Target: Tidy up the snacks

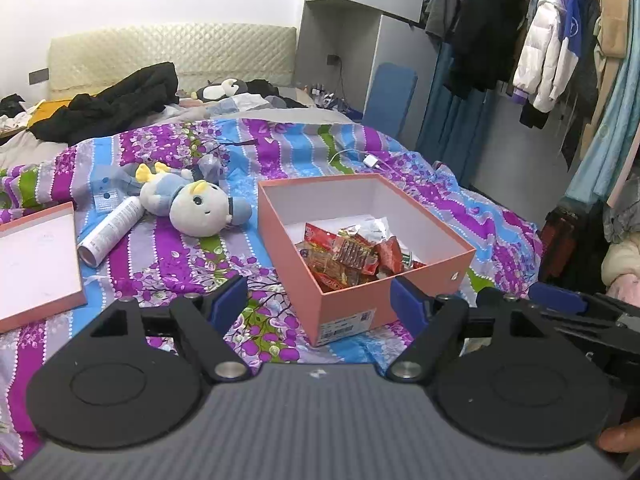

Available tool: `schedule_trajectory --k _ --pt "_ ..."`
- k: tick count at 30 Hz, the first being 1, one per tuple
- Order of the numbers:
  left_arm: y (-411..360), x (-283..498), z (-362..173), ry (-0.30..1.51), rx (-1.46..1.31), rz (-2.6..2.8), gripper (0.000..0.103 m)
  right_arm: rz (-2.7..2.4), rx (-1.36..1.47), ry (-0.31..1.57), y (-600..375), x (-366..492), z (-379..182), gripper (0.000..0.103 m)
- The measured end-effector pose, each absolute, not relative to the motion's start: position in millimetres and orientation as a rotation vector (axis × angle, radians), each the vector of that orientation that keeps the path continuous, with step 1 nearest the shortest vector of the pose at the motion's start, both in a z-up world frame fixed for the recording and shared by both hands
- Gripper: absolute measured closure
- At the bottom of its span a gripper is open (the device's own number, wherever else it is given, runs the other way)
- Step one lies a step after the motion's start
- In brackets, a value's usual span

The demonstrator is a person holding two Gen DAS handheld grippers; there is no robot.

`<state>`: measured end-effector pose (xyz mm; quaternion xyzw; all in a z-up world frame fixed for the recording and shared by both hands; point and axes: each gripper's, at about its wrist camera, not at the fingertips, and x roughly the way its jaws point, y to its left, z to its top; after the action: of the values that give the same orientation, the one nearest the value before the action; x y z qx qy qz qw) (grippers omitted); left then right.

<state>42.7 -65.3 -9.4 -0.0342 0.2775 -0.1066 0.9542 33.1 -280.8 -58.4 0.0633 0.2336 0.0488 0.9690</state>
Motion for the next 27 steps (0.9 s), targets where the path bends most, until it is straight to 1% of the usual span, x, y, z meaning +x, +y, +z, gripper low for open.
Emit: schedule_trajectory --k 27 --pt "-62.9 36.5 -7.2 0.545 -0.064 -0.198 0.018 0.101 0.112 0.448 -279.5 29.7 -53.4 0.027"
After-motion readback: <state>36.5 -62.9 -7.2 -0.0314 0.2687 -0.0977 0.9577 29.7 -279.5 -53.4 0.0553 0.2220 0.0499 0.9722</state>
